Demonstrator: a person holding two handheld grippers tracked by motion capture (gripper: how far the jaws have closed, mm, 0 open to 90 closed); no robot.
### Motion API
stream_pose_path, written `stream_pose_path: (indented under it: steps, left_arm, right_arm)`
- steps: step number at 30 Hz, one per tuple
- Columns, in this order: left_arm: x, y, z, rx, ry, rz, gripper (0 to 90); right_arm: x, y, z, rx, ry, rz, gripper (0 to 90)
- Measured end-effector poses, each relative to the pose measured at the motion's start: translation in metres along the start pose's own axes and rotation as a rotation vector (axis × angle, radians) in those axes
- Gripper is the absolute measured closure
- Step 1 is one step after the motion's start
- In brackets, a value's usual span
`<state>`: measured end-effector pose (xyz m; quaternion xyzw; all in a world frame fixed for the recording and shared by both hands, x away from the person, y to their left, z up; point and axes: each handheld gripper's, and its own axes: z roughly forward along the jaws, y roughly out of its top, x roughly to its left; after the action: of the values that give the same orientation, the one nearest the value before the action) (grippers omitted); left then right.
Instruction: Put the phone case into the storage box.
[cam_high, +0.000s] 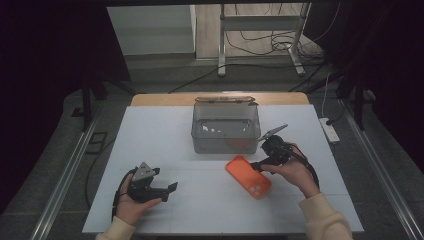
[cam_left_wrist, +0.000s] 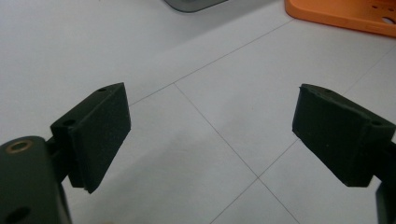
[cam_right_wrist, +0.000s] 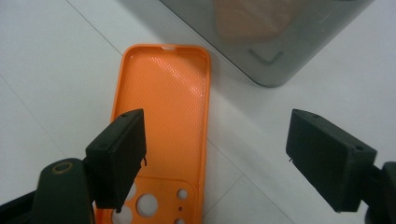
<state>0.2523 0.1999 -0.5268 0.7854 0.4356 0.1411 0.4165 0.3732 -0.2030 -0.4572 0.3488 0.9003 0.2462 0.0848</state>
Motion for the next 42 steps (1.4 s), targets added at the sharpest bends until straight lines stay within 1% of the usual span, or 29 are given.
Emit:
stream_pose_path:
  steps: [8, 18, 25, 36, 39, 40, 41, 42]
  left_arm:
    - [0.0, 0.0, 0.0, -0.001, -0.001, 0.002, 11.7]
    - [0.0, 0.0, -0.001, -0.003, -0.002, 0.002, 11.7]
    - [0.0, 0.0, -0.001, -0.003, -0.003, 0.004, 11.7]
    - [-0.001, 0.0, 0.0, -0.002, -0.003, 0.005, 11.7]
    - [-0.001, 0.0, 0.0, -0.002, -0.003, 0.006, 11.7]
    - [-0.001, 0.0, 0.0, -0.002, -0.003, 0.006, 11.7]
    - [-0.001, 0.0, -0.001, -0.001, -0.002, 0.007, 11.7]
    - [-0.001, 0.0, 0.0, -0.001, -0.002, 0.008, 11.7]
  right_arm:
    - [0.001, 0.001, 0.009, 0.035, -0.007, -0.009, 21.7]
    - [0.0, -0.002, 0.021, 0.071, -0.005, -0.003, 22.3]
    - [-0.001, -0.004, 0.028, 0.091, -0.009, 0.005, 25.0]
    - [-0.002, -0.007, 0.037, 0.132, -0.013, 0.014, 32.3]
    - [-0.002, -0.008, 0.039, 0.144, -0.013, 0.022, 37.2]
    - [-0.002, -0.008, 0.04, 0.148, -0.009, 0.025, 41.8]
    - [-0.002, -0.008, 0.04, 0.148, -0.009, 0.025, 41.8]
    - [-0.002, -0.009, 0.04, 0.15, -0.011, 0.024, 44.3]
